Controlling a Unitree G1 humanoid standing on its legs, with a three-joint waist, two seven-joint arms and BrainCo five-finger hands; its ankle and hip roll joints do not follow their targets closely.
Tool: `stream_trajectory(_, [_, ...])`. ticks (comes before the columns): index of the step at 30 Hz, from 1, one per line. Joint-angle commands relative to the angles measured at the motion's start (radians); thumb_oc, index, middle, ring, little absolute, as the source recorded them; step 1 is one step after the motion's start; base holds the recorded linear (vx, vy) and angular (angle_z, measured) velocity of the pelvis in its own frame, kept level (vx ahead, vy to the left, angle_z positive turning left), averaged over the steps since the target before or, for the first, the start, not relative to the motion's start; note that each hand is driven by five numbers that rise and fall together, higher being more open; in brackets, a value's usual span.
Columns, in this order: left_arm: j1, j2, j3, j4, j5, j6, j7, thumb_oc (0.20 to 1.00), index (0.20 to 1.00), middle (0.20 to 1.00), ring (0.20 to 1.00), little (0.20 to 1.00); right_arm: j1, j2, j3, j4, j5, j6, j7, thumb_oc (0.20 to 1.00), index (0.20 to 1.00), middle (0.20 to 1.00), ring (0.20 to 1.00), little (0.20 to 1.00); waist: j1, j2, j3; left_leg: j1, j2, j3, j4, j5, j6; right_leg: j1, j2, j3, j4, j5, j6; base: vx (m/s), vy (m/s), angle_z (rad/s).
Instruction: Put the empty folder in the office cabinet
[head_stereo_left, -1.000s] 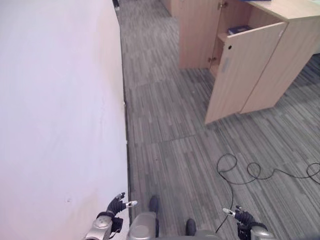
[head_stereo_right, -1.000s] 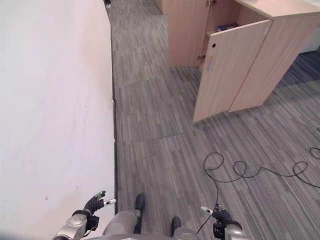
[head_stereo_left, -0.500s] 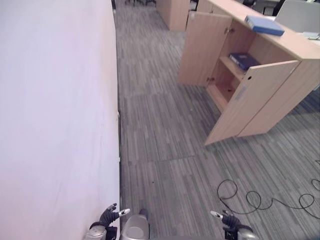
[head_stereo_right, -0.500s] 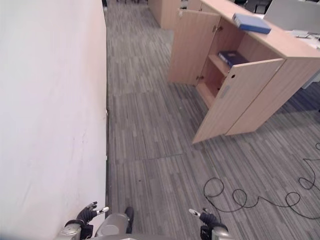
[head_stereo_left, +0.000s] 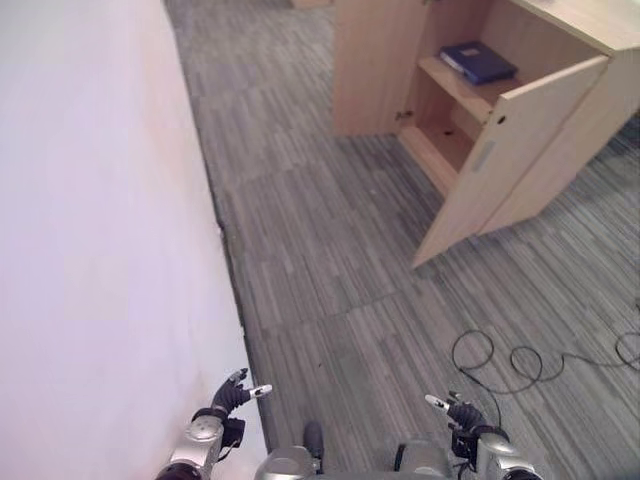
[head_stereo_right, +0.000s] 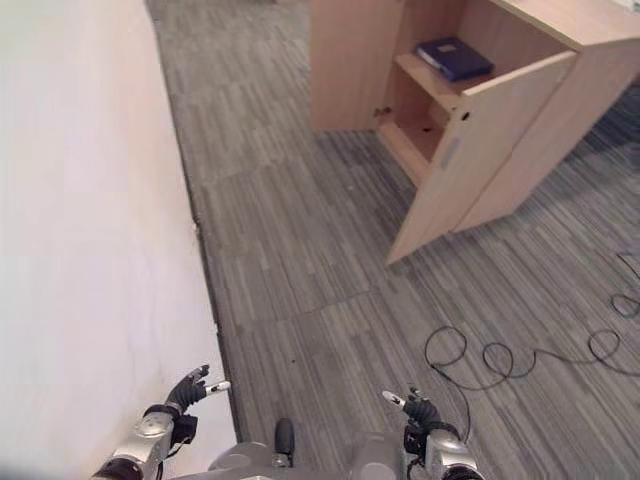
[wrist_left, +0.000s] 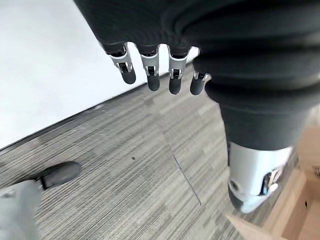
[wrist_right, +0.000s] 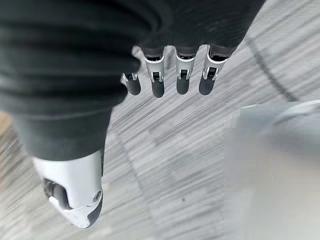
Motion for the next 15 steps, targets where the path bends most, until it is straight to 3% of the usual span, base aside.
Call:
stream_trajectory(1, [-0.009, 0.031, -0.001, -0.037, 0.032, -0.024, -0.007, 1.000, 1.000, 1.000, 1.000, 1.000, -0.007, -0.056, -0.013, 0.007, 0.025, -0.011, -0.025, 1.000, 1.000, 1.000, 1.000, 1.000, -0.018, 0.002, 0.007, -0.006, 0.040, -0.063, 0.003, 0.002, -0.052, 0.107, 0.031, -0.030, -0.102, 0.144, -0.006, 0.34, -0.137, -0.56])
stream_trajectory(2, [-0.013, 0.028, -0.004, -0.037, 0.046, -0.029, -0.012, 1.000, 1.000, 1.000, 1.000, 1.000, 0.007, -0.055, -0.028, 0.015, 0.032, -0.011, -0.025, 1.000, 1.000, 1.000, 1.000, 1.000, -0.049, 0.006, 0.007, 0.036, 0.049, -0.042, 0.003, -0.026, -0.071, 0.083, 0.020, -0.051, -0.162, 0.177, 0.000, 0.48, -0.200, -0.13])
stream_trajectory(4, [-0.007, 0.019, -0.014, -0.032, 0.059, -0.037, -0.022, 1.000, 1.000, 1.000, 1.000, 1.000, 0.038, -0.065, -0.040, 0.026, 0.035, -0.011, -0.020, 1.000, 1.000, 1.000, 1.000, 1.000, -0.075, 0.012, -0.012, 0.075, 0.052, -0.038, 0.003, -0.059, -0.082, 0.117, 0.037, 0.001, -0.225, 0.190, -0.008, 0.37, -0.157, 0.07])
stream_trajectory(5, [-0.007, 0.019, -0.014, -0.032, 0.059, -0.037, -0.022, 1.000, 1.000, 1.000, 1.000, 1.000, 0.038, -0.065, -0.040, 0.026, 0.035, -0.011, -0.020, 1.000, 1.000, 1.000, 1.000, 1.000, -0.076, 0.009, -0.014, 0.071, 0.049, -0.039, 0.003, -0.055, -0.081, 0.116, 0.034, 0.001, -0.227, 0.194, -0.008, 0.33, -0.114, -0.32])
stream_trajectory(7, [0.011, 0.006, -0.008, -0.028, 0.046, -0.035, -0.021, 1.000, 1.000, 1.000, 1.000, 1.000, 0.054, -0.093, -0.053, 0.051, 0.033, -0.009, -0.018, 1.000, 1.000, 1.000, 1.000, 1.000, -0.098, 0.048, -0.027, 0.101, 0.089, -0.028, 0.049, -0.061, -0.097, 0.132, 0.067, 0.040, -0.195, 0.177, -0.040, 0.28, -0.110, -0.40])
stream_trajectory(8, [0.011, 0.006, -0.007, -0.028, 0.046, -0.035, -0.021, 1.000, 1.000, 1.000, 1.000, 1.000, 0.054, -0.093, -0.053, 0.051, 0.034, -0.009, -0.017, 1.000, 1.000, 1.000, 1.000, 1.000, -0.100, 0.045, -0.029, 0.095, 0.086, -0.030, 0.050, -0.057, -0.097, 0.128, 0.063, 0.039, -0.196, 0.180, -0.041, 0.19, -0.154, -0.42])
stream_trajectory(10, [0.035, 0.003, 0.000, -0.047, 0.021, -0.033, -0.025, 1.000, 1.000, 1.000, 1.000, 1.000, 0.044, -0.113, -0.046, 0.064, 0.022, -0.005, -0.014, 1.000, 1.000, 1.000, 1.000, 1.000, -0.100, 0.061, -0.024, 0.057, 0.144, -0.017, 0.249, -0.025, -0.119, 0.156, 0.095, 0.061, -0.160, 0.123, -0.083, 0.23, -0.223, -0.67])
stream_trajectory(12, [0.037, -0.001, -0.005, -0.066, 0.009, -0.027, -0.024, 1.000, 1.000, 1.000, 1.000, 1.000, 0.028, -0.133, -0.045, 0.065, 0.012, 0.000, -0.016, 1.000, 1.000, 1.000, 1.000, 1.000, -0.085, 0.051, 0.007, -0.037, 0.157, -0.059, 0.488, 0.047, -0.125, 0.190, 0.102, 0.079, -0.145, 0.088, -0.124, 0.16, -0.189, -0.71])
stream_trajectory(13, [0.036, -0.001, -0.005, -0.067, 0.008, -0.027, -0.024, 1.000, 1.000, 1.000, 1.000, 1.000, 0.027, -0.133, -0.045, 0.065, 0.012, 0.001, -0.016, 1.000, 1.000, 1.000, 1.000, 1.000, -0.087, 0.048, 0.005, -0.042, 0.154, -0.061, 0.487, 0.051, -0.124, 0.186, 0.099, 0.078, -0.146, 0.091, -0.124, 0.15, -0.166, -1.12])
stream_trajectory(14, [0.024, -0.002, -0.013, -0.078, 0.006, -0.025, -0.018, 1.000, 1.000, 1.000, 1.000, 1.000, 0.016, -0.152, -0.056, 0.066, 0.021, 0.005, -0.022, 1.000, 1.000, 1.000, 1.000, 1.000, -0.081, 0.039, 0.033, -0.113, 0.166, -0.071, 0.629, 0.095, -0.127, 0.223, 0.093, 0.106, -0.135, 0.058, -0.148, 0.17, -0.077, -0.88])
stream_trajectory(15, [0.021, -0.003, -0.016, -0.083, -0.002, -0.026, -0.019, 1.000, 1.000, 1.000, 1.000, 1.000, 0.015, -0.160, -0.063, 0.069, 0.029, 0.010, -0.022, 1.000, 1.000, 1.000, 1.000, 1.000, -0.082, 0.044, 0.041, -0.137, 0.199, -0.056, 0.637, 0.104, -0.129, 0.245, 0.090, 0.118, -0.126, 0.037, -0.151, 0.27, -0.022, -0.72])
